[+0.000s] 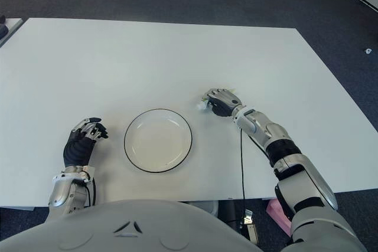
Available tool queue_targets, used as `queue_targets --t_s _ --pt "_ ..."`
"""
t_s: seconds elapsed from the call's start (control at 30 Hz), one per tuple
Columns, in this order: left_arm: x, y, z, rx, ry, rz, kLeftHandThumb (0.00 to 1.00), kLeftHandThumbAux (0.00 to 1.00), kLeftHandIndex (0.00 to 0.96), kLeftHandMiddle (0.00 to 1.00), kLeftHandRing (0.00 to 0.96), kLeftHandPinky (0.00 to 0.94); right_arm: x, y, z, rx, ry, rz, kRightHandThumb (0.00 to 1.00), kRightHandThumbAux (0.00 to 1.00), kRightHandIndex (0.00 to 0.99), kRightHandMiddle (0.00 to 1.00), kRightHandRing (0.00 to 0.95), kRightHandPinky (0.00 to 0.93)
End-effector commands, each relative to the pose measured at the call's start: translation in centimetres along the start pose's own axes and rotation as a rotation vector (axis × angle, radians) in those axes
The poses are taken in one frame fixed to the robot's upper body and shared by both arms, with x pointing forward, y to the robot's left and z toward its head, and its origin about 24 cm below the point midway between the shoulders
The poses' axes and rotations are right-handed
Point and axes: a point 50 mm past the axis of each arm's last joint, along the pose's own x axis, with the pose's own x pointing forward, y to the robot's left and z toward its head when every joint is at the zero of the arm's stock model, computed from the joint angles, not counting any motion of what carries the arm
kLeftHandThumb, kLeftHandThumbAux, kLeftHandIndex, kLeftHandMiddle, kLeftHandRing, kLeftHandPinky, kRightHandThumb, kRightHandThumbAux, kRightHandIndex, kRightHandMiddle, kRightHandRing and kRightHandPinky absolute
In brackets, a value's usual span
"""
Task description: Put the toothpaste on the table into the plate.
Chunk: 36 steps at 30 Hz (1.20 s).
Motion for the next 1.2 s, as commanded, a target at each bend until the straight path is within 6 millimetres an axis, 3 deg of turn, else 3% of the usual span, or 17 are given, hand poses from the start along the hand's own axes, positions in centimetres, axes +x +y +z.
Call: queue_targets --t_s 0.03,0.43,0.63,0.83,1.2 --pt "-0.1 0.0 -0.4 -0.007 0.027 0.006 0.709 0.719 0.436 0.581 0.585 0.566 -0.7 1.1 -0.3 0.019 0.035 0.052 0.975 0.633 0.462 0.583 0.585 0.657" --pt "0.0 0.1 -0.5 0.007 0.028 -0.005 0.708 0.720 0.435 0.571 0.577 0.557 -0.6 0.3 -0.1 0.107 0.054 -0.091 0.975 0.636 0.453 0.583 0.592 0.673" --pt "0.1 0.2 -0.7 0.002 0.026 0.000 0.711 0.719 0.435 0.569 0.568 0.543 -0.7 -1.1 0.3 0.107 0.045 -0.204 0.975 0.636 0.451 0.582 0.604 0.687" --pt "0.3 0.2 -0.7 0.009 0.026 -0.006 0.712 0.719 0.436 0.575 0.566 0.541 -1.6 -2.9 2.7 0.106 -0.001 -0.387 0.973 0.637 0.449 0.566 0.597 0.671" --pt "0.8 -0.3 -0.7 -0.008 0.033 0.012 0.714 0.719 0.435 0.555 0.555 0.550 -1.8 -3.7 6.4 0.124 -0.109 -0.567 0.956 0.650 0.457 0.470 0.494 0.567"
